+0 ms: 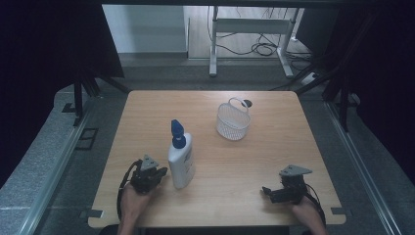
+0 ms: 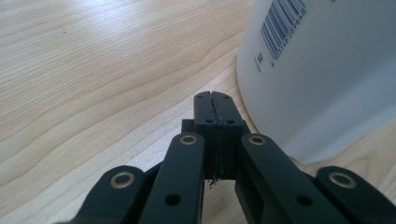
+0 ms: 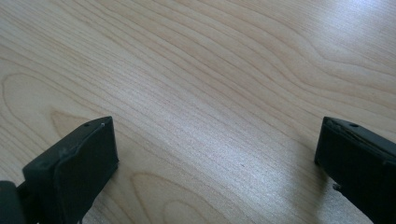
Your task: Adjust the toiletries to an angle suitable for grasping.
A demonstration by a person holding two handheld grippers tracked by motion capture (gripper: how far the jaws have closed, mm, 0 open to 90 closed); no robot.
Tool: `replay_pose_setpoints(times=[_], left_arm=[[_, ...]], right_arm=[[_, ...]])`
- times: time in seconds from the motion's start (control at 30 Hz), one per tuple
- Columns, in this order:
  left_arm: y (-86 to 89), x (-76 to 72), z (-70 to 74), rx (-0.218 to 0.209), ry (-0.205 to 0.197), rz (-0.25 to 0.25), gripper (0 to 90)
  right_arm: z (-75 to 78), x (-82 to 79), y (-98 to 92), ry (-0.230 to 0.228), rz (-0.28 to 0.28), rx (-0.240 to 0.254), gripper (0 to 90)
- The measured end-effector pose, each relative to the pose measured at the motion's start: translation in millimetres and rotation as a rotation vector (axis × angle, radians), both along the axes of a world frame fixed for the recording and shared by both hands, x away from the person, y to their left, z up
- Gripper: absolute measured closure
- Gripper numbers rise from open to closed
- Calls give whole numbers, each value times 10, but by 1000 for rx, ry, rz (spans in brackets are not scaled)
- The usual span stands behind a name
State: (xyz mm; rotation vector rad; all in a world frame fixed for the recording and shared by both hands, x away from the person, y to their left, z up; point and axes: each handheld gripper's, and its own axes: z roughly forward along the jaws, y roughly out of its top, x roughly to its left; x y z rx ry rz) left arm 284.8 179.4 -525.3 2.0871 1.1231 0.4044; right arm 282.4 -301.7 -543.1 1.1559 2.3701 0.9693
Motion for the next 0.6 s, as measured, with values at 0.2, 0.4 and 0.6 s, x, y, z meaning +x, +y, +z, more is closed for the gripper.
replay_pose_setpoints(times=[0.2,0.4,0.6], left_arm=[[-80,79,-34,19,15,-36,892],[-142,91,-56,23,20,-48,892],[-180,86,-67,15,31,-59,891]], right_arm=[[0,1,1,0,0,-1,0],[0,1,1,0,0,-1,0],[0,1,1,0,0,-1,0]])
